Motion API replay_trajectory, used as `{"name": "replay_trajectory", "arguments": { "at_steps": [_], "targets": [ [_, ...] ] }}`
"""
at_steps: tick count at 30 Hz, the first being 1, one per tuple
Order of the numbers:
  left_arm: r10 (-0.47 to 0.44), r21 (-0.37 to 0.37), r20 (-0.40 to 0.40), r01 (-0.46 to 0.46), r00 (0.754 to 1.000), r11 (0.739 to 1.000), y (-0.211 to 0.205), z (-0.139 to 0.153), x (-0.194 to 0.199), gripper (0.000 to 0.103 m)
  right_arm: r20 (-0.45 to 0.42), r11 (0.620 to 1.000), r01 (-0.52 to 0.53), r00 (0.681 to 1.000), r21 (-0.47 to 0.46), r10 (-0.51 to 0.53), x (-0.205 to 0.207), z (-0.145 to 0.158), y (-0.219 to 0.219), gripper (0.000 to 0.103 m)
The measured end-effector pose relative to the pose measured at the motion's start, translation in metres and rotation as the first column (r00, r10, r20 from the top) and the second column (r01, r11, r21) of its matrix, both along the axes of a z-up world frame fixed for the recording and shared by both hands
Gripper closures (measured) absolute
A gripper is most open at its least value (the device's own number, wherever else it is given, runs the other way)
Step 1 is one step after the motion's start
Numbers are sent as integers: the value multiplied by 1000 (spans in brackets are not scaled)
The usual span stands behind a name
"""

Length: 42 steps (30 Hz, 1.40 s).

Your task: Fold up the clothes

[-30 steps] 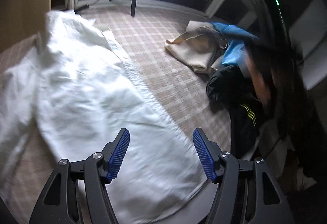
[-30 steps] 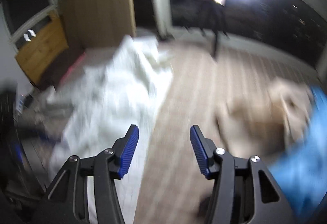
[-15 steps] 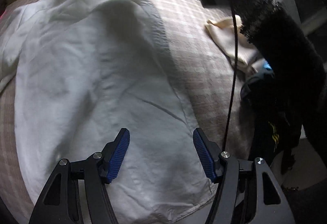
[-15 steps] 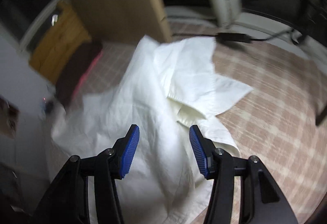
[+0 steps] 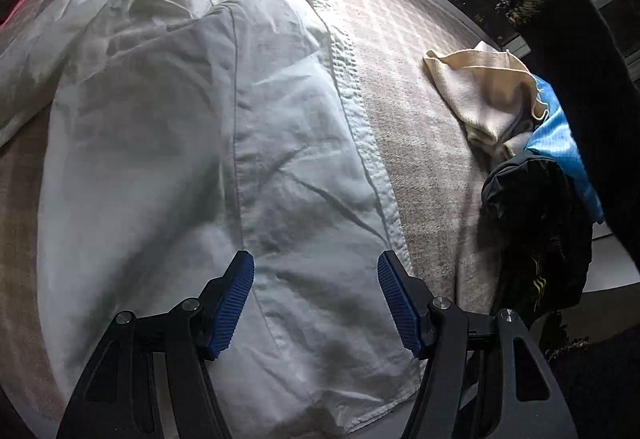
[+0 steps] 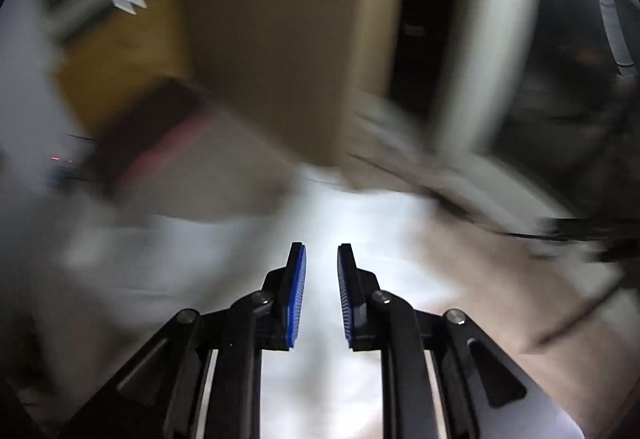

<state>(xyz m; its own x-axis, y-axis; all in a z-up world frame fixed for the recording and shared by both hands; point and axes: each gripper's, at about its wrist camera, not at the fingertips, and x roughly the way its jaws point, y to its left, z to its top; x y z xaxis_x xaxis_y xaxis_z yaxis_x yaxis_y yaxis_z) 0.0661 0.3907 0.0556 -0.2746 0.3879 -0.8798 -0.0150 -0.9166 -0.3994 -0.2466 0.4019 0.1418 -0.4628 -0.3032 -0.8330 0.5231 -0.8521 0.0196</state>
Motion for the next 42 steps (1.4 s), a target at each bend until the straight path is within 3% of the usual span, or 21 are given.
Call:
{"name": "replay_trajectory", "arguments": {
  "at_steps": [1, 3, 4, 10, 12, 13, 14, 15, 20, 21, 22, 24, 26, 28, 30, 32, 34, 36, 40, 41, 42],
  "targets": [
    [-1, 0, 1, 1, 1000, 1000, 0, 0, 0, 41, 34, 999, 32, 999, 38, -34, -13, -13, 10, 85],
    [-3, -1, 2, 3, 1000, 1000, 0, 0, -1, 40, 108, 997, 60, 992, 38, -63, -31, -34, 23, 66],
    [-4, -1, 3, 4, 1000, 1000, 1, 0, -2, 40, 143, 996, 80, 986, 29, -84, -38, -45, 29, 63],
    [-14, 3, 3, 14, 1000, 1000, 0, 0, -3, 32, 382, 983, 154, 918, -102, -104, -73, -90, 46, 58],
    [-26, -5, -3, 25, 1000, 1000, 3, -1, -3, 29, 372, 985, 119, 926, -121, -66, -70, -90, 41, 59],
    [-31, -9, -7, 31, 999, 999, 5, -1, -4, 28, 358, 984, 95, 933, -149, -36, -67, -86, 39, 63],
    [-38, -13, -8, 38, 999, 999, 6, -1, -4, 28, 342, 982, 70, 940, -176, -6, -64, -82, 37, 85],
    [-43, -15, -9, 43, 999, 999, 7, -2, -5, 28, 317, 979, 48, 948, -197, 17, -61, -75, 36, 99],
    [-50, 1, -10, 50, 999, 999, 3, -3, -6, 28, 126, 985, 5, 992, -170, 16, -49, -30, 32, 100],
    [-49, 4, -10, 49, 999, 999, 2, -3, -6, 28, 71, 991, 21, 997, -134, -12, -51, -22, 32, 100],
    [-47, 6, -11, 48, 999, 999, 1, -4, -6, 28, -41, 998, 55, 998, -31, -57, -51, -13, 30, 100],
    [-49, 0, -15, 49, 999, 999, 3, -4, -6, 27, -212, 987, 125, 972, 100, -101, -52, 1, 25, 100],
    [-51, -7, -19, 51, 999, 999, 4, -4, -5, 27, -171, 984, 102, 982, 148, -77, -63, -8, 16, 99],
    [-53, -11, -19, 53, 998, 999, 5, -4, -5, 27, -208, 939, 137, 975, 314, -73, -64, -21, 2, 88],
    [-56, -10, -18, 56, 998, 998, 4, -4, -5, 27, -254, 930, 158, 965, 333, -74, -52, -21, 2, 45],
    [-53, -1, -18, 53, 998, 999, 2, -4, -5, 27, -133, 983, 78, 990, 167, -56, -38, -21, 19, 43],
    [-43, 13, -19, 44, 999, 999, 0, -4, -4, 28, 74, 998, 56, 996, -3, -56, -26, -37, 41, 43],
    [-32, 33, -16, 33, 999, 999, -2, -3, -2, 30, 176, 997, 59, 983, -43, -50, -13, -58, 54, 43],
    [-70, 55, -34, 72, 997, 996, 10, 9, 8, 30, 291, 997, 59, 956, -52, -41, 14, -94, 71, 44],
    [-93, 58, -39, 95, 995, 994, 16, 12, 12, 29, 303, 995, 63, 952, -73, -38, 18, -96, 75, 50],
    [-119, 57, -44, 122, 992, 991, 26, 13, 16, 29, 313, 993, 67, 949, -97, -34, 22, -95, 78, 66]
  ]
}}
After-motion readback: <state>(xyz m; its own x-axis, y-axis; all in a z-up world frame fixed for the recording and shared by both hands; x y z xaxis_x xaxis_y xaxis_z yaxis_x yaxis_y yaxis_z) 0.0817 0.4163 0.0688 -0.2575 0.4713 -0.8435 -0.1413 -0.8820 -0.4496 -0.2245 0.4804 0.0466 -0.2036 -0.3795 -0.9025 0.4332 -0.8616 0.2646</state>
